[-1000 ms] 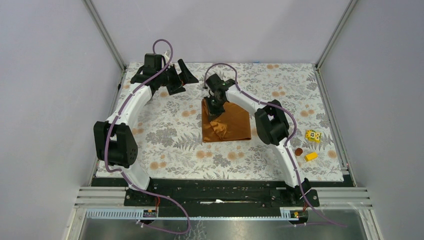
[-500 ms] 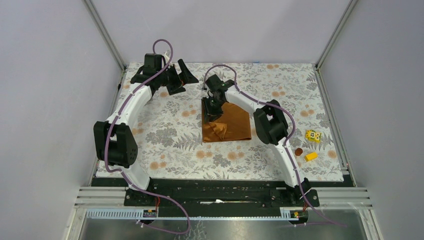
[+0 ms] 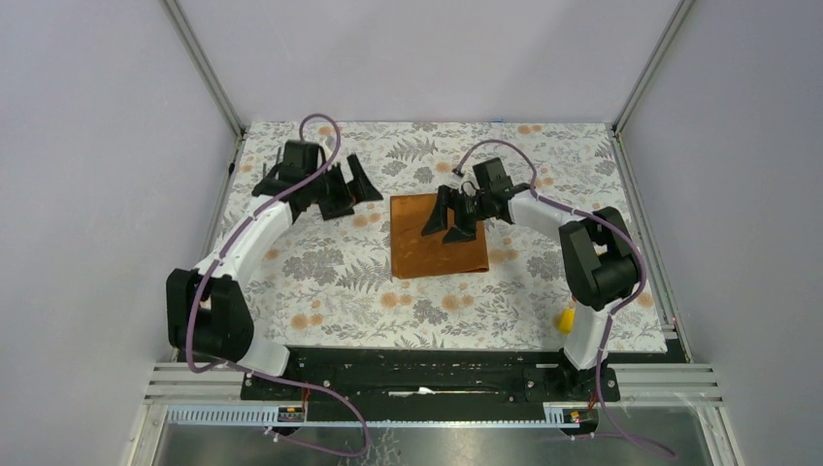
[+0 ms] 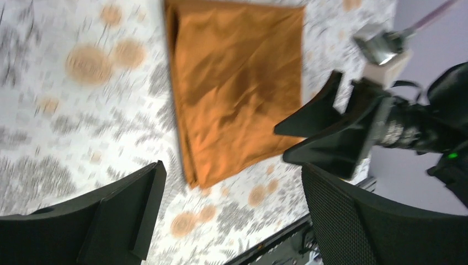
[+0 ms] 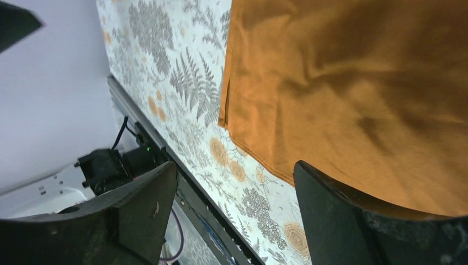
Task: Fold the napkin into a case and place the utensils inside
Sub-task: Fold the rectangle-folded napkin at the center of the board.
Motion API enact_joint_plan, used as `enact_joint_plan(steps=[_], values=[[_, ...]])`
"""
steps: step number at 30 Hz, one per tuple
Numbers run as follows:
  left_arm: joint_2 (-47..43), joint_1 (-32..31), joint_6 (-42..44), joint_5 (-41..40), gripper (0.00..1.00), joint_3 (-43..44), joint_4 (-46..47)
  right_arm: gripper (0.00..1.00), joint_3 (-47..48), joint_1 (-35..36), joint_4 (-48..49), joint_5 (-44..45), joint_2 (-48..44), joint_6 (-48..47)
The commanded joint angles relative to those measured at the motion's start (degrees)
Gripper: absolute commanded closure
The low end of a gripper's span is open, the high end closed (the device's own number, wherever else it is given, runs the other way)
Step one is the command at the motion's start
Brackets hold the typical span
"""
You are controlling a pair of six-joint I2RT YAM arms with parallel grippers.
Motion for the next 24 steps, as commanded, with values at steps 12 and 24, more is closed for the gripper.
enact_joint_plan(steps=[12, 24], values=[[3.86, -15.26, -1.19, -17.22, 0.42, -15.97, 0.56, 0.52, -12.99, 1.57, 17.17, 0.07, -4.47, 1.02], [13.70, -19.78, -1.63, -23.20, 0.53, -8.05, -2.16, 0.54, -14.11, 1.54, 14.54, 1.86, -7.00, -2.35]])
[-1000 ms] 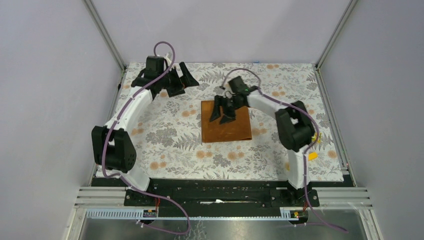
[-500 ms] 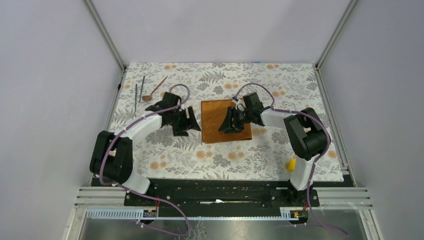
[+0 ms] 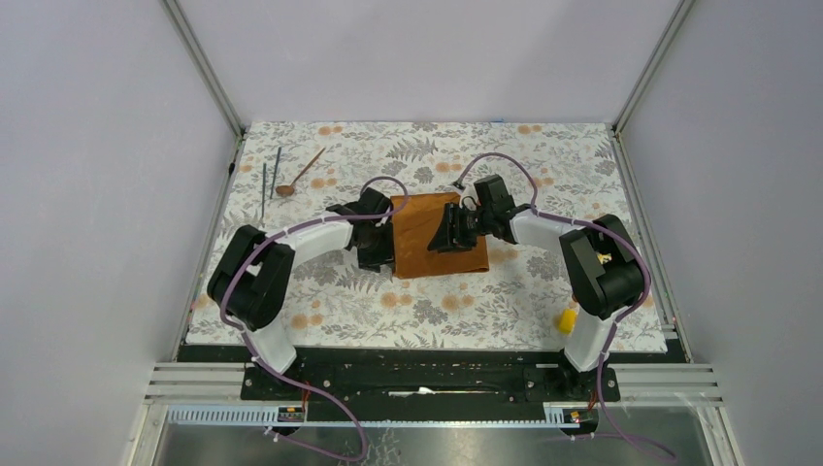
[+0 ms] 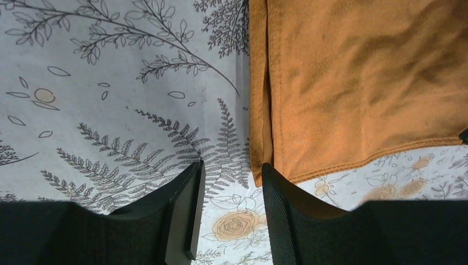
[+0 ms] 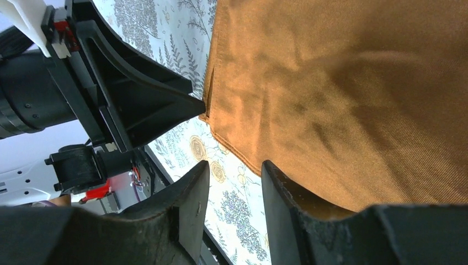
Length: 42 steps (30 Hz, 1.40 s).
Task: Fold the napkin into a case and place the utensils inside
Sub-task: Fold the rectangle-folded napkin at the center of the board, then smooth out the square-folded napkin at the center of the board.
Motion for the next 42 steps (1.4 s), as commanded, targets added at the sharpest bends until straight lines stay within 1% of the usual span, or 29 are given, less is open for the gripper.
enact_joint_plan(steps=[1, 4, 7, 9, 12, 16, 22, 27, 30, 34, 35, 39, 42], values=[[1.91, -1.47, -0.27, -4.13, 0.52, 5.21, -0.56, 0.54, 0.07, 0.19, -0.72, 0.84, -2.21, -2.41], [2.70, -2.67, -0.86, -5.04, 0.48, 6.53, -1.36, 0.55, -0.27, 0.19, -0.78, 0.83, -2.29, -2.77], [2.32, -3.56, -1.97, -7.31, 0.48, 6.54, -1.70, 0.56, -0.45, 0.19, -0.83, 0.50, -2.21, -2.98], [2.33, -4.10, -2.64, -7.67, 0.52, 6.81, -2.02, 0.56, -0.57, 0.19, -0.74, 0.49, -2.21, -3.16], [2.72, -5.54, -4.23, -8.93, 0.62, 7.96, -3.12, 0.57, -0.73, 0.19, -0.83, 0.49, -1.91, -3.44], [1.77, -6.81, -5.76, -9.16, 0.68, 8.75, -4.04, 0.58, -1.25, 0.19, -0.74, 0.42, -1.78, -3.71], [2.77, -6.96, -6.55, -7.88, 0.72, 8.64, -4.61, 0.60, -1.72, 0.13, -0.54, 0.15, -2.27, -3.90], [4.03, -6.96, -6.70, -8.49, 0.72, 8.54, -4.35, 0.61, -1.98, 0.17, -0.53, 0.11, -2.70, -4.03], [4.58, -6.96, -6.83, -7.46, 0.72, 7.89, -3.10, 0.61, -2.16, 0.19, -0.51, 0.14, -2.70, -4.04], [5.23, -6.96, -6.87, -7.66, 0.75, 7.75, -2.73, 0.61, -2.25, 0.19, -0.52, 0.14, -2.73, -4.05], [5.19, -6.96, -6.86, -7.83, 0.77, 7.87, -2.78, 0.61, -2.33, 0.19, -0.53, 0.14, -2.76, -4.11], [4.94, -6.96, -7.01, -8.30, 0.87, 8.22, -2.93, 0.60, -2.34, 0.18, -0.51, 0.30, -2.57, -4.12], [3.85, -6.96, -7.25, -8.07, 0.92, 8.51, -3.48, 0.59, -2.33, 0.17, -0.46, 0.44, -2.48, -4.07]])
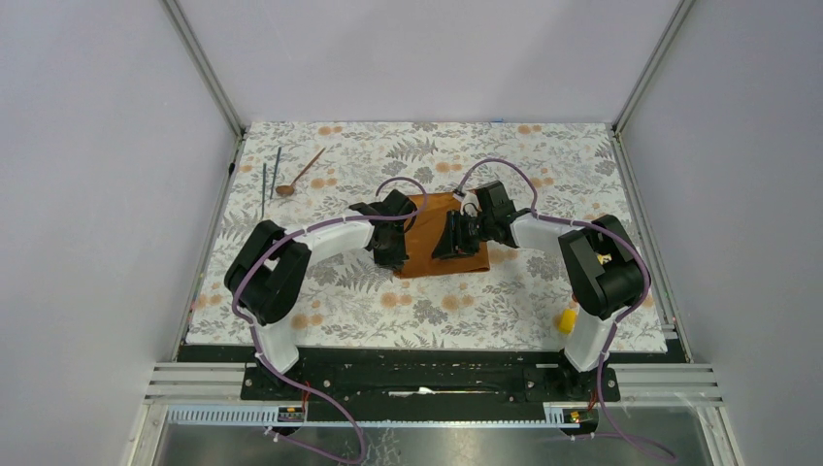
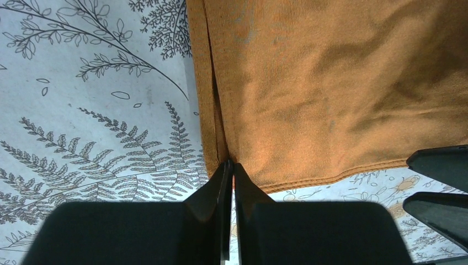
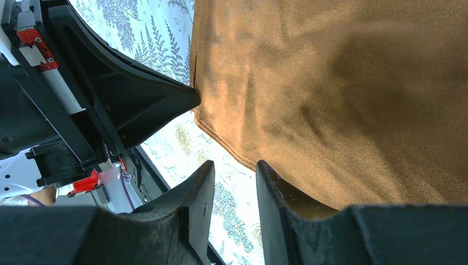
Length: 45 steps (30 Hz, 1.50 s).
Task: Fold the napkin into a case and place the utensils inside
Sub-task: Smooth out the square-folded napkin at the center of the board.
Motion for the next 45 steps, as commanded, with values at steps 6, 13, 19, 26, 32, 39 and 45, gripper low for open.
enact_joint_plan(steps=[6, 13, 19, 26, 32, 39, 45], values=[[-3.31, -0.03, -0.46, -1.30, 1.00, 2.52, -1.10, 0.59, -0.02, 0.19, 0.14, 0.55, -1.75, -1.18], [-3.87, -0.03, -0.80, -2.64, 1.00, 3.02, -1.57, 0.60, -0.07, 0.13, 0.26, 0.38, -1.71, -1.05], [-3.76, 0.21, -0.44, -4.62, 1.00, 2.99, -2.29, 0.60, -0.46, 0.17, 0.36, 0.55, -1.77, -0.99], [-2.74, 1.07, 0.27, -4.92, 1.00, 2.33, -2.26, 0.54, -0.46, 0.18, 0.25, 1.05, -2.08, -0.84], [-1.10, 1.55, 0.80, -5.31, 1.00, 1.77, -1.50, 0.33, -1.46, -0.81, 0.23, 1.00, -3.84, 0.56], [0.44, 1.89, 1.35, -4.63, 1.00, 0.74, -0.25, 0.18, -5.03, -7.52, 0.93, -3.96, -7.41, 2.32], [1.26, 1.98, 1.25, -3.88, 1.00, -0.15, 0.71, 0.18, -10.03, -9.79, 4.80, -5.43, -8.25, 3.89]])
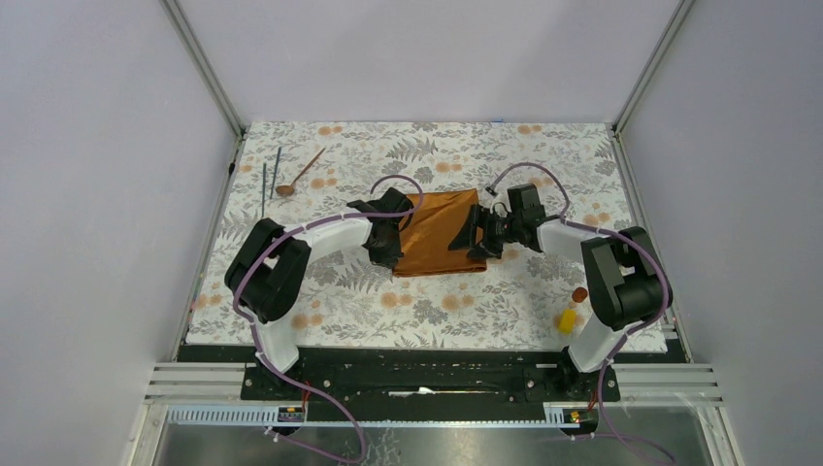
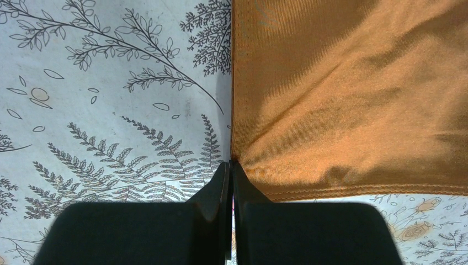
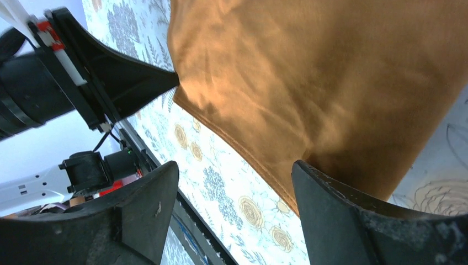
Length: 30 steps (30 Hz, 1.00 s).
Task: Fold the napkin into a case and place the utensils inside
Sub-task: Smooth out the square-folded napkin at the center of the board.
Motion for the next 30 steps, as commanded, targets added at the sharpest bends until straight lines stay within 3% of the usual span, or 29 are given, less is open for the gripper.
enact_joint_plan(steps=[1, 8, 13, 19, 20, 24, 27, 30], values=[[0.75, 0.35, 0.80, -0.88, 1.00, -0.79, 2.24, 0.18, -4.33, -1.71, 4.03, -3.63, -1.83, 1.49], [1.70, 0.52, 1.28, -0.95, 1.00, -1.48, 2.82, 0.18, -9.51, -3.06, 9.08, -4.67, 0.89, 0.97], [-0.33, 0.52, 2.52, -1.29, 1.00, 1.95, -0.50, 0.18, -8.28, -3.04, 10.18, -6.37, 1.24, 1.99], [-5.56, 0.54, 3.76, 4.18, 0.64, 6.92, -4.66, 0.18, -6.34, -3.04, 8.49, -7.49, -1.11, 2.61], [-6.00, 0.53, 3.61, 6.37, 0.63, 7.37, -4.49, 0.18, -6.08, -3.04, 8.23, -7.64, -1.87, 2.90], [-4.62, 0.73, 2.33, 14.06, 0.67, 7.12, 0.50, 0.15, -5.17, -3.08, 7.07, -8.29, -4.54, 3.73], [-1.44, 1.32, 2.11, 14.67, 0.79, 6.03, 2.33, 0.09, -4.98, -3.06, 6.63, -8.25, -5.34, 4.00], [-0.20, 3.06, 1.26, 14.32, 0.84, 1.41, 5.79, 0.03, -5.74, -3.32, 6.33, -8.44, -4.31, 3.17]])
